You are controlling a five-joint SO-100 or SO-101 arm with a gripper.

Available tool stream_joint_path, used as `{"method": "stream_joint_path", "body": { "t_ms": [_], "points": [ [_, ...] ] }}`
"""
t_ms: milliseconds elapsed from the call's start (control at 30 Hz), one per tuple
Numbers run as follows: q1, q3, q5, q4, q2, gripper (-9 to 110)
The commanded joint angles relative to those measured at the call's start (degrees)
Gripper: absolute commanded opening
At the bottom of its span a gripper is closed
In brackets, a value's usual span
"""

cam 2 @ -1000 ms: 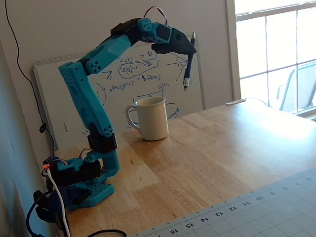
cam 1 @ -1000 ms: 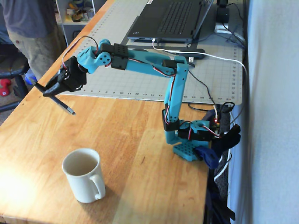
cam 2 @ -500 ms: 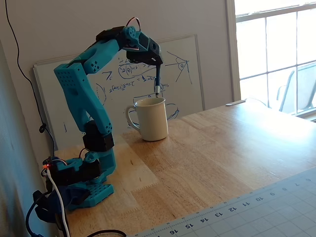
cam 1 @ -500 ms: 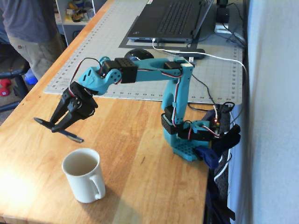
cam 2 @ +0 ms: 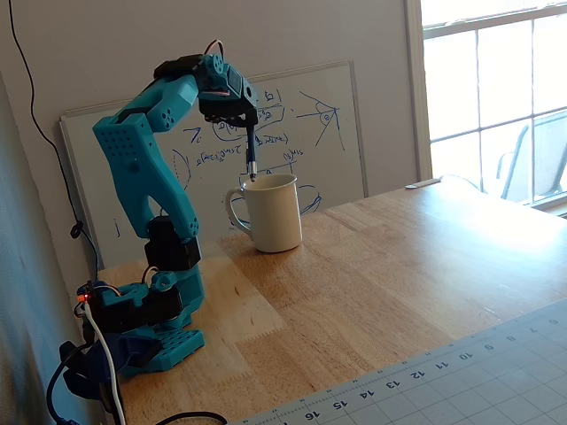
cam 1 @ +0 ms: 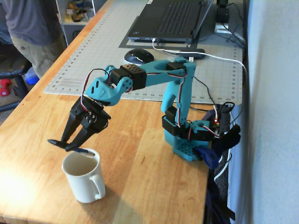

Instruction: Grasp a pen and put it in a mug.

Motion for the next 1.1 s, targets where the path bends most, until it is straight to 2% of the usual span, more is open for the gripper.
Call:
{"method": "stream_joint_path", "body": {
  "t_ms": [0, 367, 833, 1067],
  "points": [
    [-1.1, -0.6, -0.7, -1.8, -0.3, 1],
    [0.0, -0.4, -0.8, -1.8, -3.2, 1],
    [9.1, -0.3, -1.0, -1.7, -4.6, 1],
    [9.8, 6.6, -1.0, -1.7, 1.7, 11]
  ]
}}
